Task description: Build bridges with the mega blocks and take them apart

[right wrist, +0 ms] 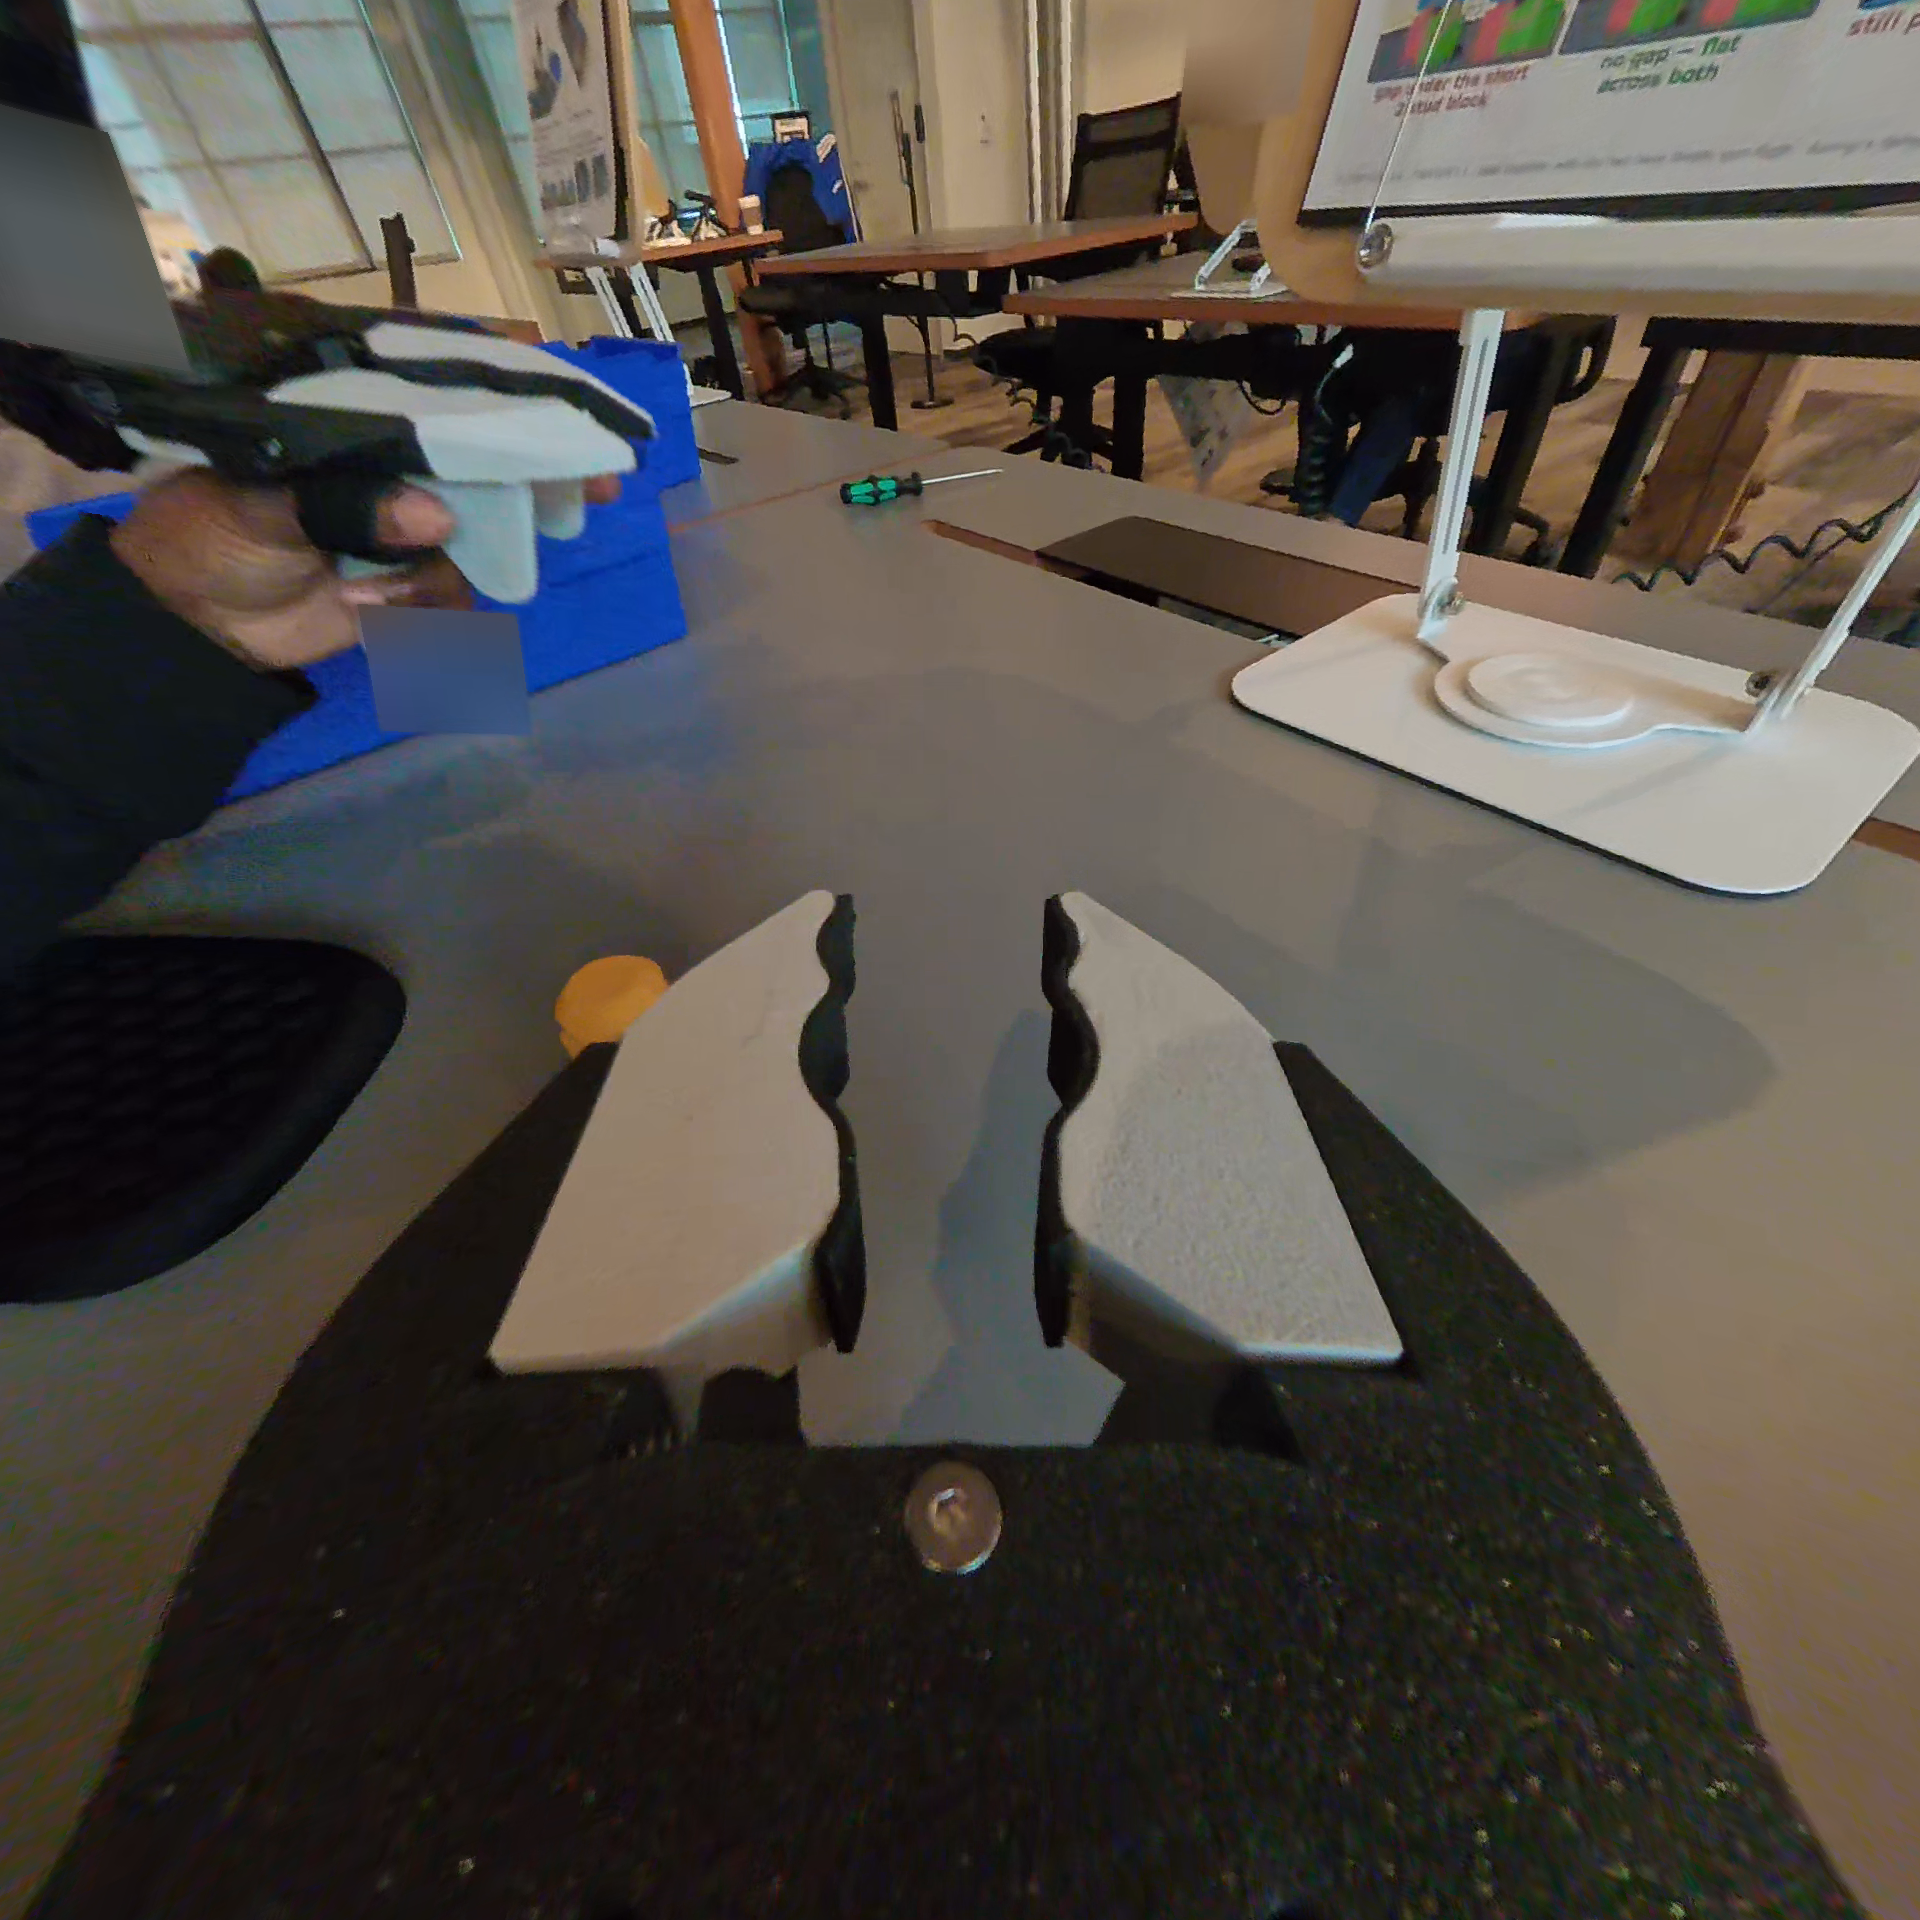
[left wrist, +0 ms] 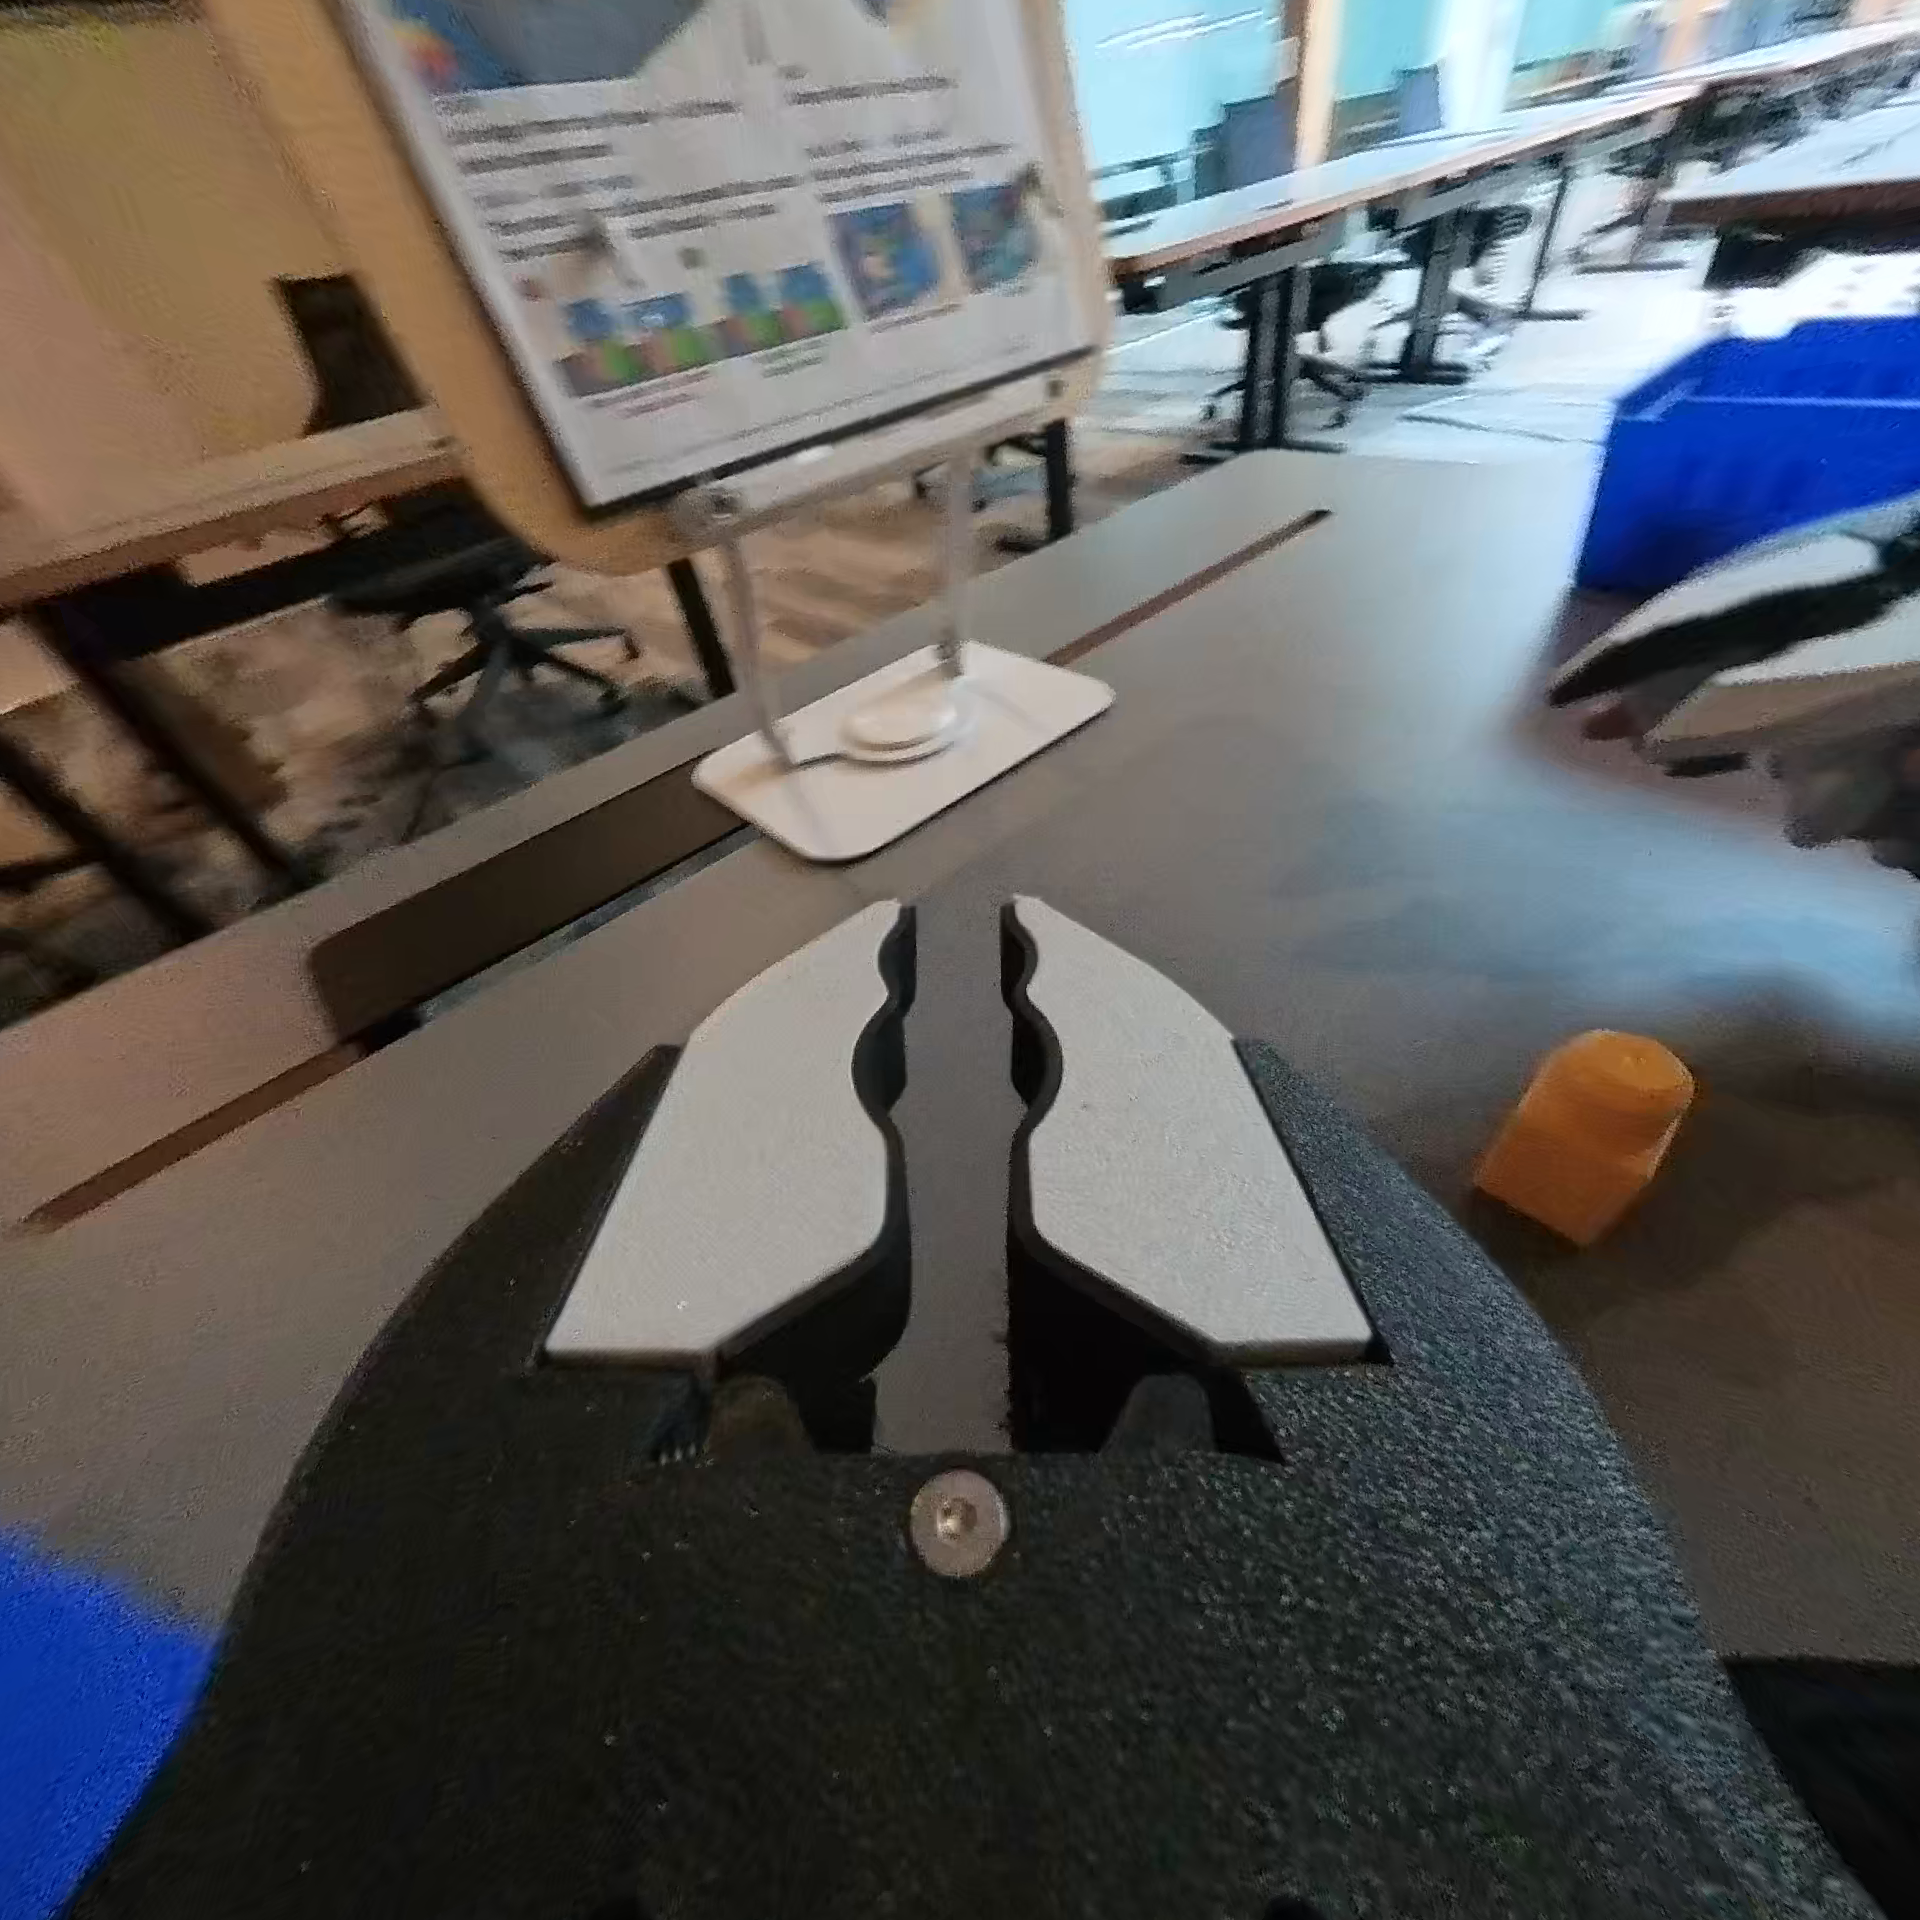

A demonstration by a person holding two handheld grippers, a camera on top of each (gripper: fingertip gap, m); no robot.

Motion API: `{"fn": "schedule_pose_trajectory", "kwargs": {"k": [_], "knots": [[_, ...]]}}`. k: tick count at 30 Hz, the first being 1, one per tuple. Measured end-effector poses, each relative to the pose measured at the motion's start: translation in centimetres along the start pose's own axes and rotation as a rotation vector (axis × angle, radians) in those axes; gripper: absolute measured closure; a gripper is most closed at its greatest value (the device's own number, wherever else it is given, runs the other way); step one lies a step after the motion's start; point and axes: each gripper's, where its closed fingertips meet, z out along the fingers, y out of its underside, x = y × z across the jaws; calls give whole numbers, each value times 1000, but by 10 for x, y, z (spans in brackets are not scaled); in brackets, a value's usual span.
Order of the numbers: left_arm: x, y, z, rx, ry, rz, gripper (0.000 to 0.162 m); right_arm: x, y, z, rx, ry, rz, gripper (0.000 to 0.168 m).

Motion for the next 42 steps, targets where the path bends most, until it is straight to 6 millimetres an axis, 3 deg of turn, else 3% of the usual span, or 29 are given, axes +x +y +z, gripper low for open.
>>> {"fn": "schedule_pose_trajectory", "kwargs": {"k": [5,11,15,18,22,26,35,42], "knots": [[-39,-4,-66,-110,-133,-100,149,-3,-1,0,1,-13,0,134],[-95,12,-170,-315,-370,-110,152,-6,1,1,-16,-27,4,134],[-147,53,-236,-579,-564,-191,148,-7,1,1,-15,-28,4,134],[-175,89,-268,-811,-644,-238,140,-6,0,1,-13,-22,2,135],[-187,125,-272,-1012,-612,-293,135,-4,0,0,-10,-14,9,135],[-195,147,-273,-1146,-645,-333,129,-3,0,0,-9,-10,11,135],[-208,176,-271,-1184,-699,-436,123,-7,-3,-2,0,-24,4,136],[-213,183,-264,-1147,-710,-457,126,-8,0,0,-17,-25,-15,136]]}}
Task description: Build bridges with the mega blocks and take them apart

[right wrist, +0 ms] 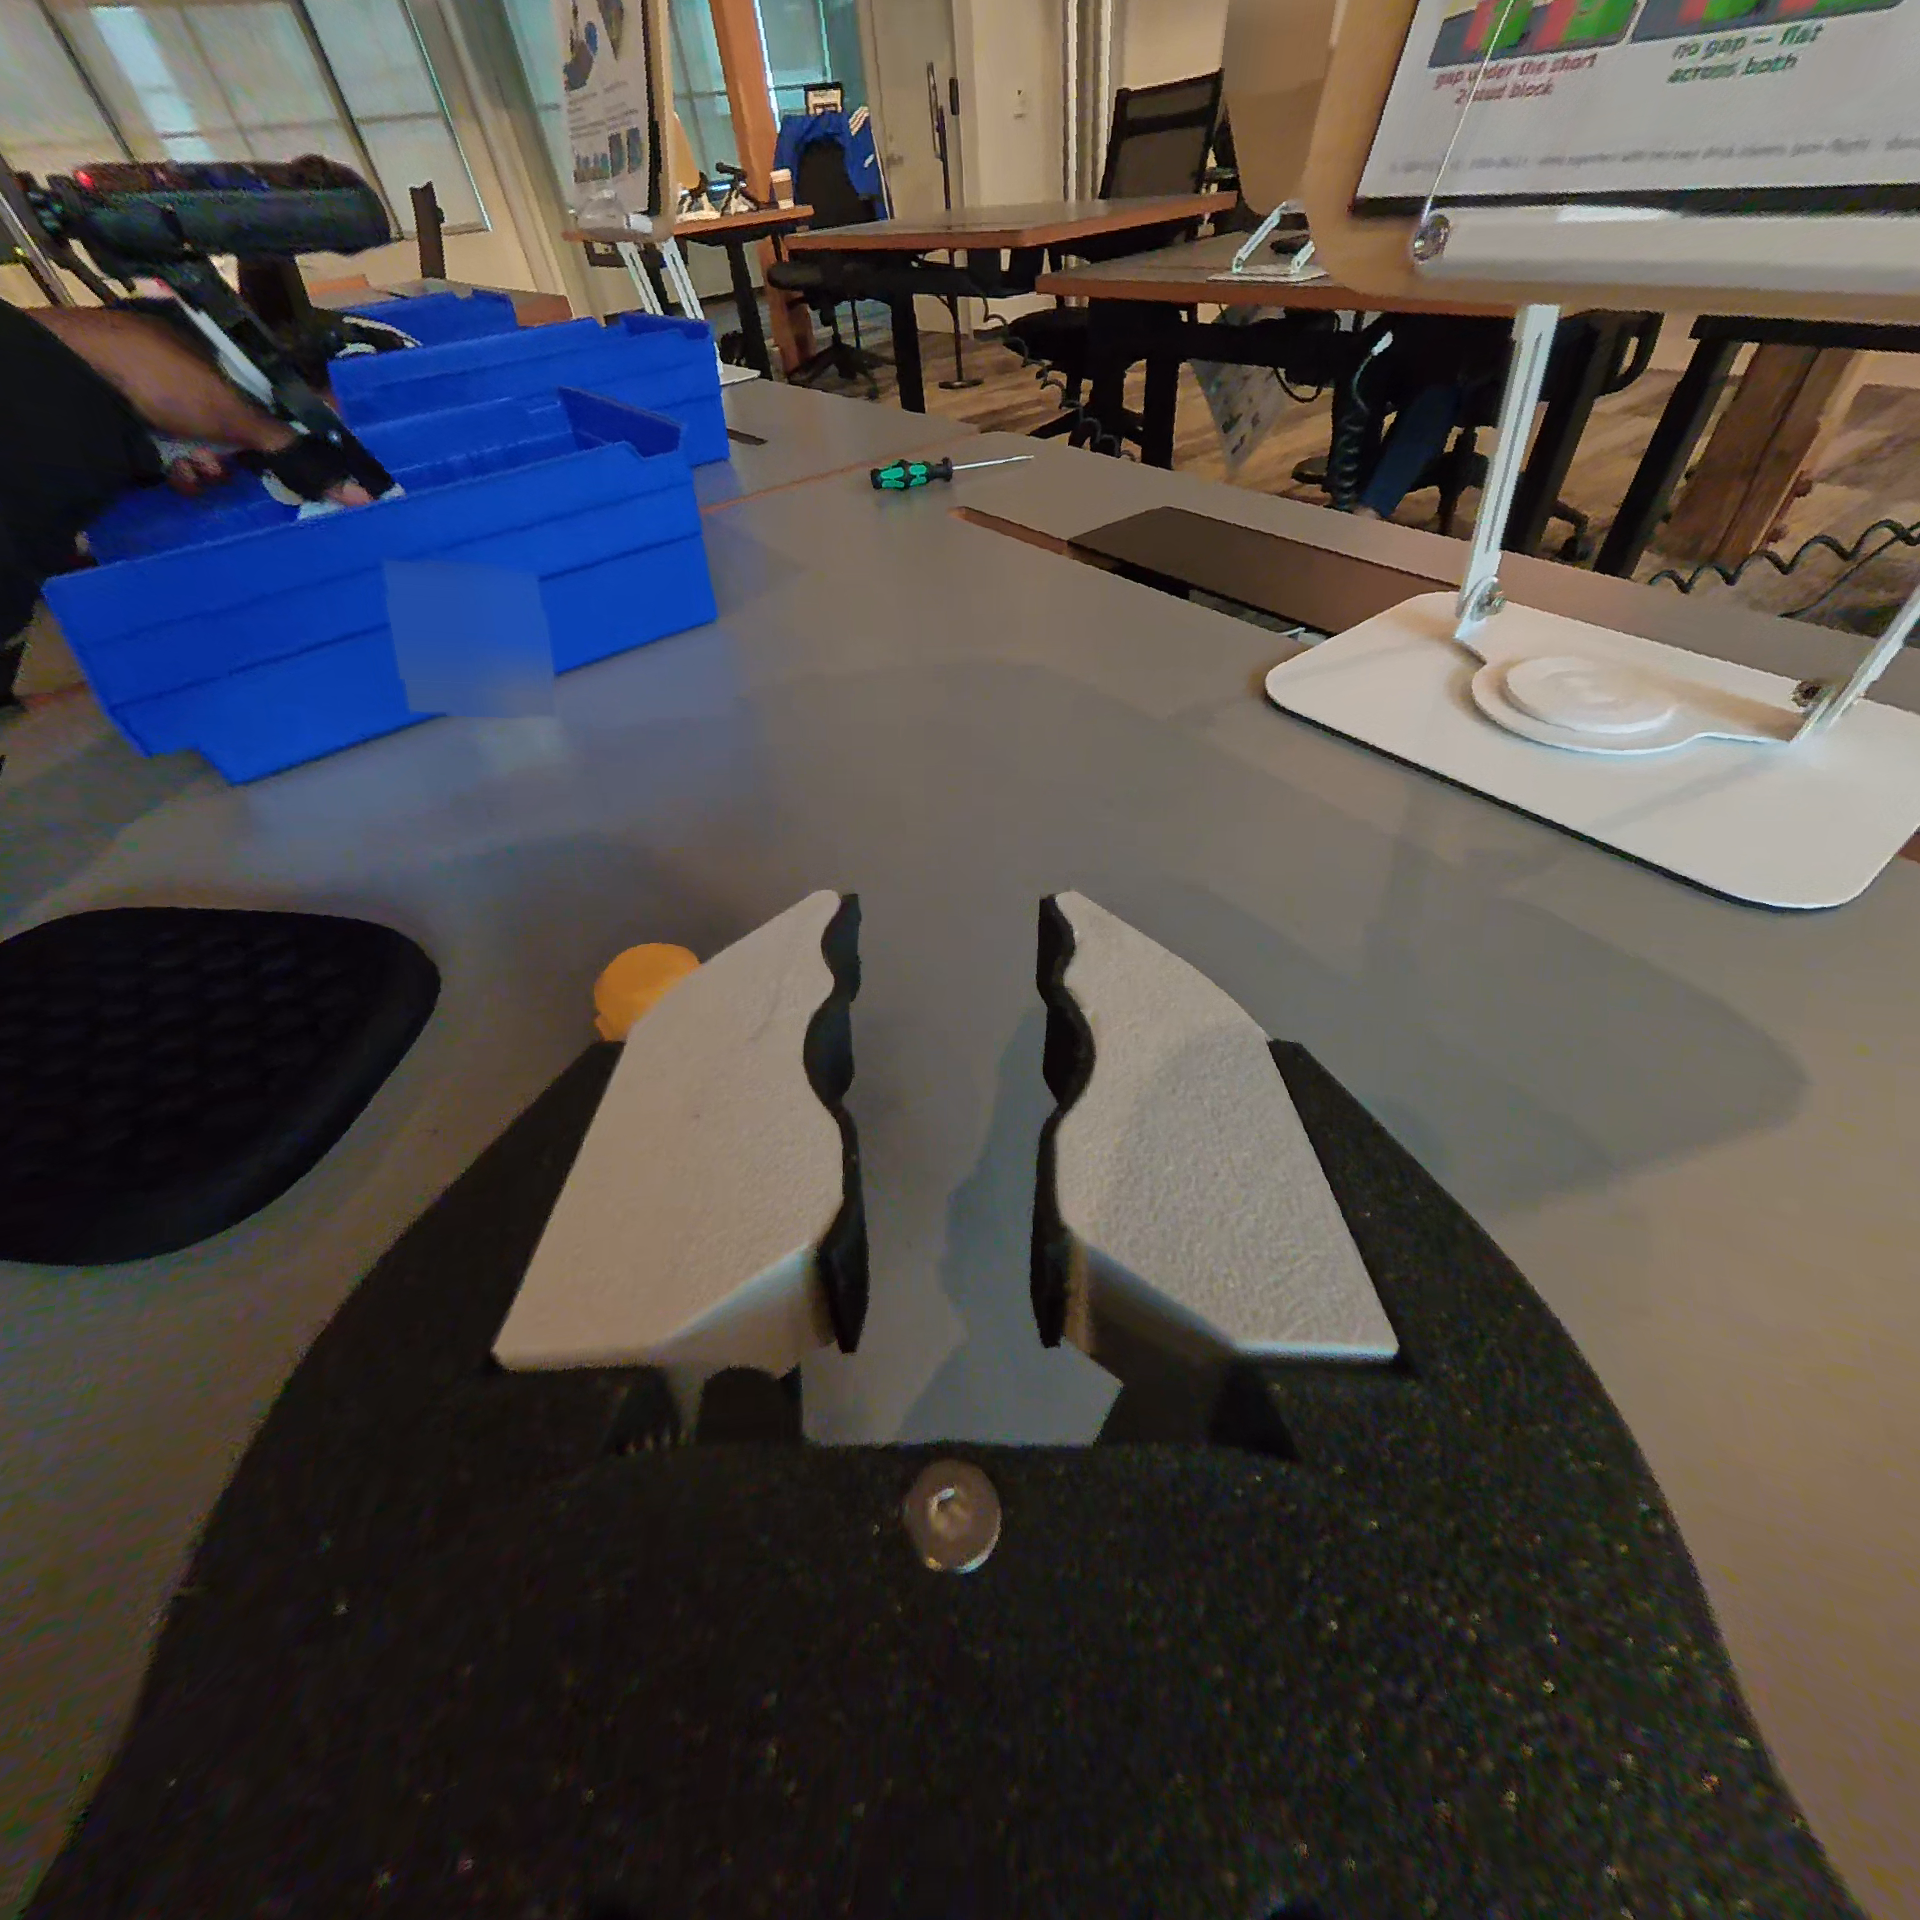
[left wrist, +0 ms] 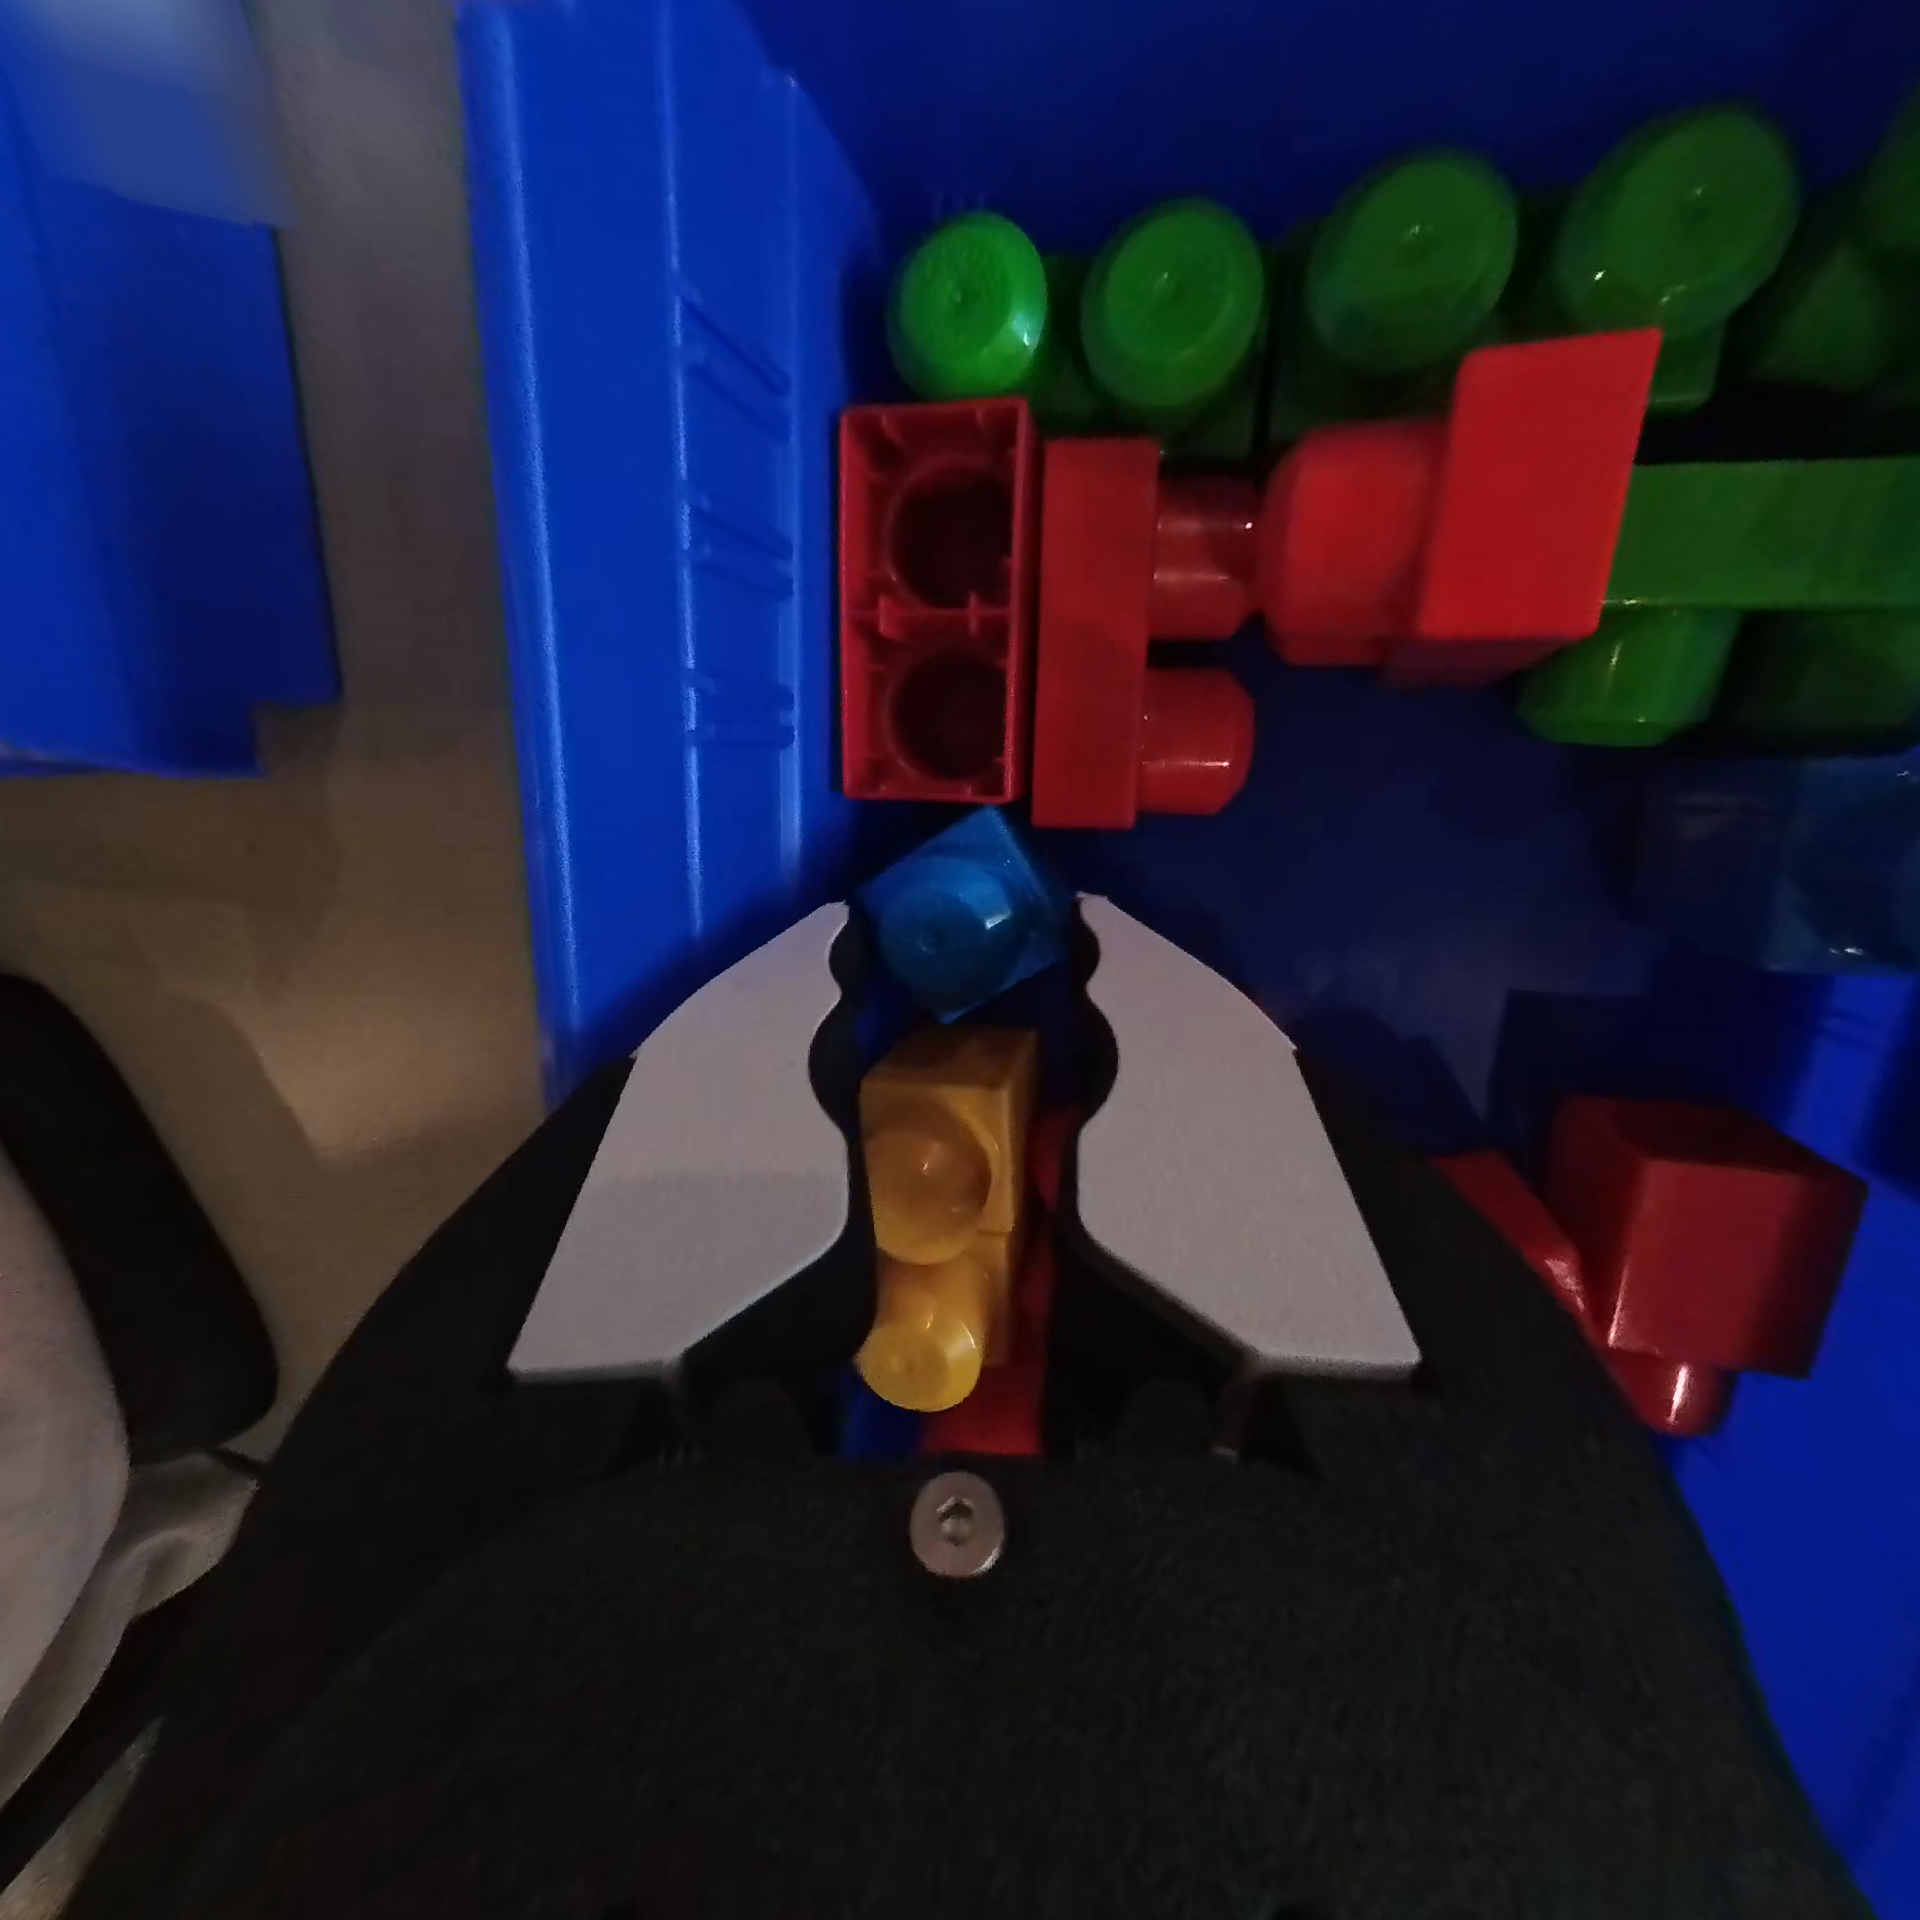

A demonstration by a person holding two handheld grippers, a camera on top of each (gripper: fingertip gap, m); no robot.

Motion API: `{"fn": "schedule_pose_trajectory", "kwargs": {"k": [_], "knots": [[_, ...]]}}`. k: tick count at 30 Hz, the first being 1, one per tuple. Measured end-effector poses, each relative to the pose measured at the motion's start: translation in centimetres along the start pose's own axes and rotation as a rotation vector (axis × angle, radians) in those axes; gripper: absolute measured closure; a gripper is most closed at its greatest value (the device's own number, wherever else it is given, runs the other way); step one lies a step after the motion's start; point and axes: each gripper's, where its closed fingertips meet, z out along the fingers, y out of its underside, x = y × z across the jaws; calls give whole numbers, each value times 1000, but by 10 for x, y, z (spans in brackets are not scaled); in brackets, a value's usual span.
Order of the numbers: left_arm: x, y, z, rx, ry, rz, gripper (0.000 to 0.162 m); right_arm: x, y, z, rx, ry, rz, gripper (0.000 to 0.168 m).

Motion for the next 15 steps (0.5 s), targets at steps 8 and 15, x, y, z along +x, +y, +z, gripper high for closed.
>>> {"fn": "schedule_pose_trajectory", "kwargs": {"k": [8,15], "knots": [[-7,-9,-35,101,-38,49,133,-1,3,2,-15,0,-9,136],[28,-41,-109,325,26,166,133,-4,7,4,-30,-15,-21,136]]}}
